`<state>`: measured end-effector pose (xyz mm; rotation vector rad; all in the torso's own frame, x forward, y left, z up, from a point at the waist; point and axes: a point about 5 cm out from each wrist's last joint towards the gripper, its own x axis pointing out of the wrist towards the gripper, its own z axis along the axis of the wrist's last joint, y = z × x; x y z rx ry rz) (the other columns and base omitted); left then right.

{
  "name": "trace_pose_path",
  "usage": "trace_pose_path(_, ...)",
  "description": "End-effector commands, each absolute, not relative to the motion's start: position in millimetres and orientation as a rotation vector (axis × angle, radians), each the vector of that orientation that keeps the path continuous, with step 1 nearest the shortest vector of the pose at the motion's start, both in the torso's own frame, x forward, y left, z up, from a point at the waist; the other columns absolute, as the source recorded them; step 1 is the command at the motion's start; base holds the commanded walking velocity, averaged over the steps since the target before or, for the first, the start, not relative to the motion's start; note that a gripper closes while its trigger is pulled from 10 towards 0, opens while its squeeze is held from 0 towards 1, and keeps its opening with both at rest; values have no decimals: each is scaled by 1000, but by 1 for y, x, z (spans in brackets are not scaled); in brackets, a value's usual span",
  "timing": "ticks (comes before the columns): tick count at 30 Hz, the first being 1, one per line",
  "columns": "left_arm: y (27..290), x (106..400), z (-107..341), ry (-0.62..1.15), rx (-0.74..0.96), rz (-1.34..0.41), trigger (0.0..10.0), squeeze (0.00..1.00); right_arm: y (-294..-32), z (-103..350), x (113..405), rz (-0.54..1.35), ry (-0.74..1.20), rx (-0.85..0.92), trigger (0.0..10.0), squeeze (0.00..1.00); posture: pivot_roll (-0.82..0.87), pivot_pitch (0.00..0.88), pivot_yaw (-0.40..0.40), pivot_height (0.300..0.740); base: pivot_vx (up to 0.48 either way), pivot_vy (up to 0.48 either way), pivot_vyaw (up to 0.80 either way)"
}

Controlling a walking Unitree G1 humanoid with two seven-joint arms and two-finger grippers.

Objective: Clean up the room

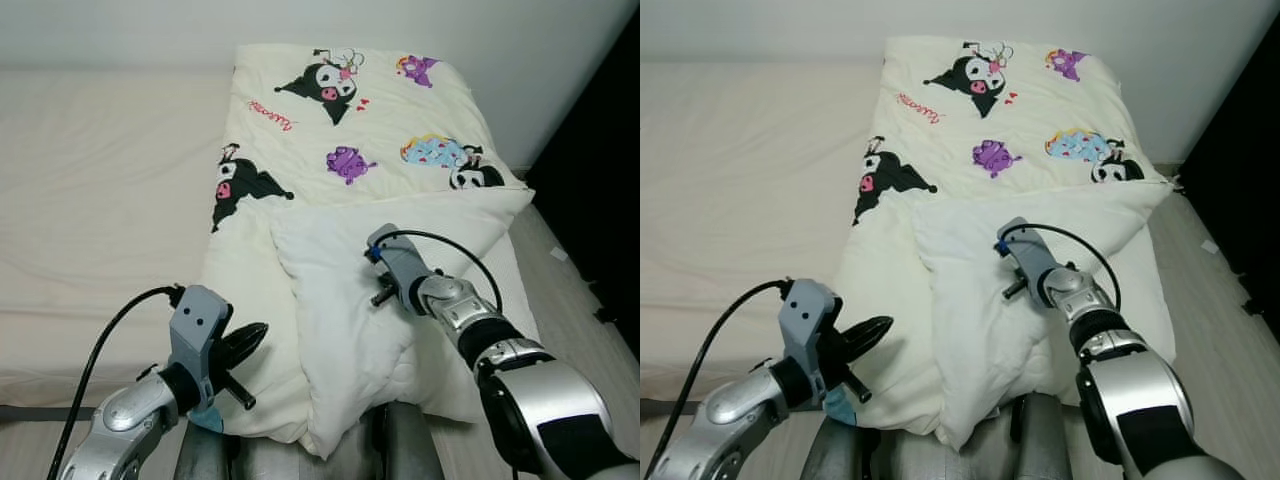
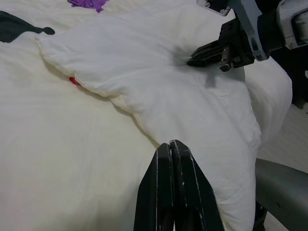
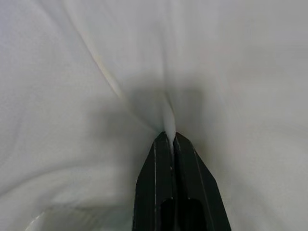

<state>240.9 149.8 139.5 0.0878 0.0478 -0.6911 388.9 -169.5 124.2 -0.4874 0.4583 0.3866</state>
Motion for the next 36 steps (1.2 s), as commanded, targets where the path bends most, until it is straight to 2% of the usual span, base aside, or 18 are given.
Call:
trace_pose_path(1,151,241,133,84,107,-700,10000,0,-178,120,386,354,470,-474,0,0,108,254,-54,570,0,0,0)
trace_pose_path(10,151,249,136,53,108,-682,10000,0,-181,137,393,328,374,-417,0,0,72,215,-61,570,0,0,0)
trace_pose_path(12,151,257,138,24,102,-659,10000,0,-178,147,396,338,291,-385,0,0,34,164,-68,570,0,0,0)
trace_pose_path(15,149,264,139,-4,94,-641,10000,0,-174,145,393,334,230,-329,0,0,15,132,-75,570,0,0,0)
trace_pose_path(18,147,266,140,-12,92,-637,10000,0,-174,143,390,325,215,-309,0,0,15,132,-75,570,0,0,0)
trace_pose_path(23,143,271,139,-30,78,-630,10000,0,-159,118,366,310,199,-326,0,0,-10,97,-78,570,0,0,0)
trace_pose_path(26,136,271,135,-36,63,-640,10000,0,-149,91,337,285,223,-325,0,0,-25,90,-76,570,0,0,0)
trace_pose_path(32,130,272,126,-6,75,-633,10000,0,-154,80,319,212,222,-356,0,0,-28,84,-78,570,0,0,0)
trace_pose_path(33,129,276,111,78,112,-595,10000,0,-159,78,307,143,211,-358,0,0,-30,81,-75,570,0,0,0)
trace_pose_path(36,130,280,99,142,138,-563,10000,0,-163,76,298,106,206,-366,0,0,-32,82,-70,570,0,0,0)
